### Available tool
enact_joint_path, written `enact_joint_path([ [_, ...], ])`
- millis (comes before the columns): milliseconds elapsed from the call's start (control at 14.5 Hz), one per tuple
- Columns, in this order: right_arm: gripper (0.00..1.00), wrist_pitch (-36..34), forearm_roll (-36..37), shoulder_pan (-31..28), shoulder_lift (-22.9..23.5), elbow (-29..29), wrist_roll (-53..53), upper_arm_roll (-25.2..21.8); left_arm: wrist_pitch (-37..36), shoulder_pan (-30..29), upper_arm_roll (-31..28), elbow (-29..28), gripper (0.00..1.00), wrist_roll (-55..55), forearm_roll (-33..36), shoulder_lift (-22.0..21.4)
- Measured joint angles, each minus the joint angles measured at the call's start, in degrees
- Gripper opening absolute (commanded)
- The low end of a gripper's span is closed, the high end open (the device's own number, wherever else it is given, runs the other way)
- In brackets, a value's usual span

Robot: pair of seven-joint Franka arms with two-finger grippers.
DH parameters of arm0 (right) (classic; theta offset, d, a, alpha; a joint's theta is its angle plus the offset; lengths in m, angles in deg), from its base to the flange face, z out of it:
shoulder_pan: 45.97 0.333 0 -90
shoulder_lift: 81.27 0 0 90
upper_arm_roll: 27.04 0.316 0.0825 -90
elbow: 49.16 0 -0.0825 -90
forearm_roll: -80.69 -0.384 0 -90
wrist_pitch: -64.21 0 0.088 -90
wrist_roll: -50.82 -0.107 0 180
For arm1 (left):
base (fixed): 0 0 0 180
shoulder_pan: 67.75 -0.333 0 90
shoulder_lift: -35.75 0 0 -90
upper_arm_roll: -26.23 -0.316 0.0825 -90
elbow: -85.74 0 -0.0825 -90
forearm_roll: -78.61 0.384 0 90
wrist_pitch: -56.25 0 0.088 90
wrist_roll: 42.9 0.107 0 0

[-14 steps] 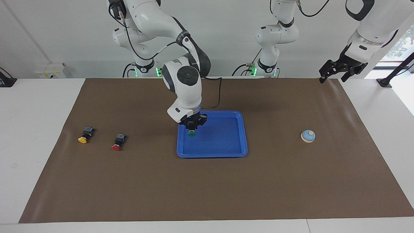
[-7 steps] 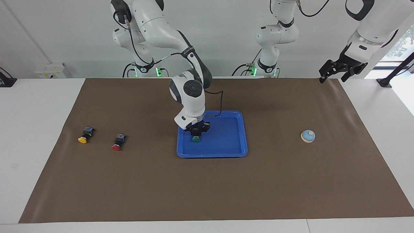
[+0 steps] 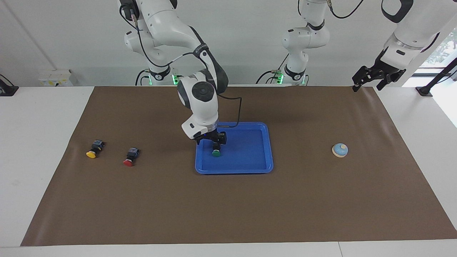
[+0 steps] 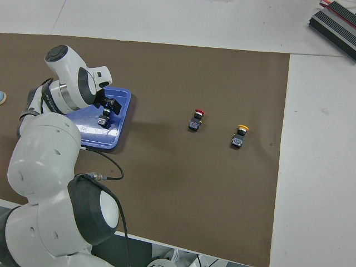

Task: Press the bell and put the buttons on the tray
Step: 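Lower the green button into the blue tray and open the right gripper, then grasp the red-topped button with the right gripper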

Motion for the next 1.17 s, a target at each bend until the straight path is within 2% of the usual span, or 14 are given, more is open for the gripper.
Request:
enact_joint_path([
  [276, 1.0, -7.33, 0.41, -11.44, -6.13, -0.41, 12.85, -0.33, 0.0, 0.0, 0.0, 0.0, 1.0, 0.0, 0.0, 0.0],
  [553, 1.0, -7.25, 0.44, -22.69, -6.15, 2.06, 26.07, -0.52, 0.0, 0.0, 0.0, 0.0, 1.0, 0.02, 0.0, 0.0],
  [760, 1.0, 1.12, 0.44, -26.54, -6.51, 8.27, 30.23, -0.49, 0.0, 0.0, 0.0, 0.0, 1.0, 0.02, 0.0, -0.01],
  [967, 1.0, 12.92, 0.45, -27.02, -7.27, 17.5, 31.16, -0.46, 0.0, 0.0, 0.0, 0.0, 1.0, 0.03, 0.0, -0.01],
  [1174, 0.99, 20.21, 0.45, -27.86, -7.46, 23.34, 32.98, -0.46, 0.0, 0.0, 0.0, 0.0, 1.0, 0.03, 0.0, -0.01],
])
